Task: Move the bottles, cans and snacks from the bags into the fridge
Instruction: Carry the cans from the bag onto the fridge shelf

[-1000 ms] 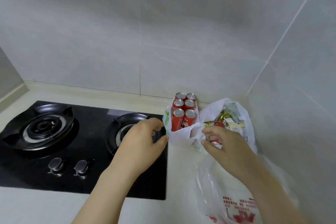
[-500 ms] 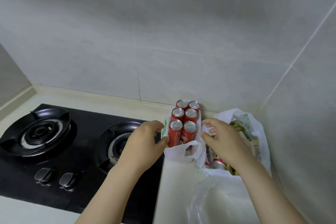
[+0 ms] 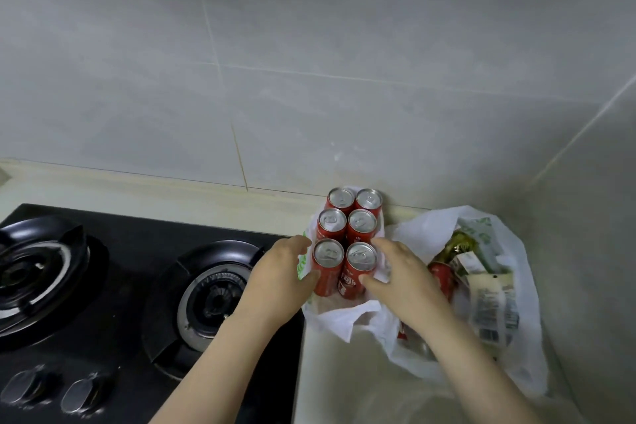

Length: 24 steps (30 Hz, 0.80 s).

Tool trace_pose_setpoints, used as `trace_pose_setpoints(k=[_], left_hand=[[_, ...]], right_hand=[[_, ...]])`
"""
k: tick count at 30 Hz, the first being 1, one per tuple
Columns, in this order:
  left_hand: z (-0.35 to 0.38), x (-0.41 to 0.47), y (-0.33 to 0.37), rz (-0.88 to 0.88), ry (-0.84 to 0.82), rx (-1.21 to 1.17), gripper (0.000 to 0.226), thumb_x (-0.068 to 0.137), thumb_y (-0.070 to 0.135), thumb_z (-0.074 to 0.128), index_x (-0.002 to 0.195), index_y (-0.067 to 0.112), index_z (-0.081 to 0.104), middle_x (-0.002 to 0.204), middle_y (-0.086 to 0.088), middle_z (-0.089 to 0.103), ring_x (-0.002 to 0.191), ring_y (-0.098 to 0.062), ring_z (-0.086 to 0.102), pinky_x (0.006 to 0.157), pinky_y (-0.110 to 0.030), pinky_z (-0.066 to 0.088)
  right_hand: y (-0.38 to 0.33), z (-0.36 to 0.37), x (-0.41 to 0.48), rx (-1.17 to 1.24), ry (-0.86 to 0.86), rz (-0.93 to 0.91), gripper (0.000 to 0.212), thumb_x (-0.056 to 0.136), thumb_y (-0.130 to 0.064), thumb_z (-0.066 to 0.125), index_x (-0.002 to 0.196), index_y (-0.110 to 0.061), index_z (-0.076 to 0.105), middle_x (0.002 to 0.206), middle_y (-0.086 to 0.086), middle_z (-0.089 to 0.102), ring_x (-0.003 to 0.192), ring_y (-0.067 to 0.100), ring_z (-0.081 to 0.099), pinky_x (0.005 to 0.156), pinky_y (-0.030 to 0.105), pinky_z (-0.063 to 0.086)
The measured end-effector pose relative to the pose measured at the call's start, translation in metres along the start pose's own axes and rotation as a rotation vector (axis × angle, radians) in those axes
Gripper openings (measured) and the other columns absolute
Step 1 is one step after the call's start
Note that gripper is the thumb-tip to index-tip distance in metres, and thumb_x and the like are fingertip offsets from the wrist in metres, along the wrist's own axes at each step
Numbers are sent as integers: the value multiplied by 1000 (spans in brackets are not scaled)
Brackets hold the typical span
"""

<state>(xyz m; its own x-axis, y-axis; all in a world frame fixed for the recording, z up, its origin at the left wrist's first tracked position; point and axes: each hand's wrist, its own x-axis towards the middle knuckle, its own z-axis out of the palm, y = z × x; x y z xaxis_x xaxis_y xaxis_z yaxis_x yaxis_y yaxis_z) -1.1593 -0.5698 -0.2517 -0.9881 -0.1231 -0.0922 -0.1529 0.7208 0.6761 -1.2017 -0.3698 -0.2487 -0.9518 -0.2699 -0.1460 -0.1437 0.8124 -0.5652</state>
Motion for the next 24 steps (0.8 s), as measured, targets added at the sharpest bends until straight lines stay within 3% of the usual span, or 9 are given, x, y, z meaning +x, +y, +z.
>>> trace_pose_setpoints(k=[5, 12, 15, 19, 24], left_hand=[[19, 23, -1, 13, -45, -66, 54, 76, 19, 72, 126, 20, 52, 121, 2, 52, 106, -17, 57, 87, -27, 46], [41, 43, -16, 37, -73, -26, 61, 71, 24, 77, 127, 24, 53, 119, 1, 55, 106, -16, 57, 84, -24, 45], [48, 51, -19, 39, -67, -10, 61, 69, 25, 78, 125, 22, 54, 117, -1, 56, 104, -19, 57, 85, -30, 48], [57, 56, -21, 44, -57, -19, 56, 70, 27, 75, 121, 23, 53, 111, -2, 59, 99, -21, 59, 82, -36, 50], [66, 59, -28, 3, -50, -93, 50, 68, 29, 77, 113, 29, 54, 104, 7, 64, 93, -15, 61, 77, -30, 51]], right_hand=[[12, 20, 19, 12, -15, 18, 66, 81, -26, 72, 140, -23, 42, 134, -1, 49, 119, 17, 53, 96, 23, 38], [29, 39, 35, 83, -15, 16, 77, 76, -26, 74, 143, -27, 38, 137, -5, 46, 125, 13, 48, 107, 29, 38], [32, 46, 39, 118, -8, 16, 69, 74, -33, 73, 135, -38, 42, 128, -14, 53, 119, 8, 52, 100, 35, 46], [33, 51, 40, 216, 11, 15, 62, 73, -29, 75, 128, -37, 47, 119, -19, 60, 111, 1, 56, 94, 31, 50], [38, 57, 42, 316, 47, 91, 57, 66, -29, 79, 116, -35, 53, 105, -15, 66, 99, 6, 62, 86, 37, 53]])
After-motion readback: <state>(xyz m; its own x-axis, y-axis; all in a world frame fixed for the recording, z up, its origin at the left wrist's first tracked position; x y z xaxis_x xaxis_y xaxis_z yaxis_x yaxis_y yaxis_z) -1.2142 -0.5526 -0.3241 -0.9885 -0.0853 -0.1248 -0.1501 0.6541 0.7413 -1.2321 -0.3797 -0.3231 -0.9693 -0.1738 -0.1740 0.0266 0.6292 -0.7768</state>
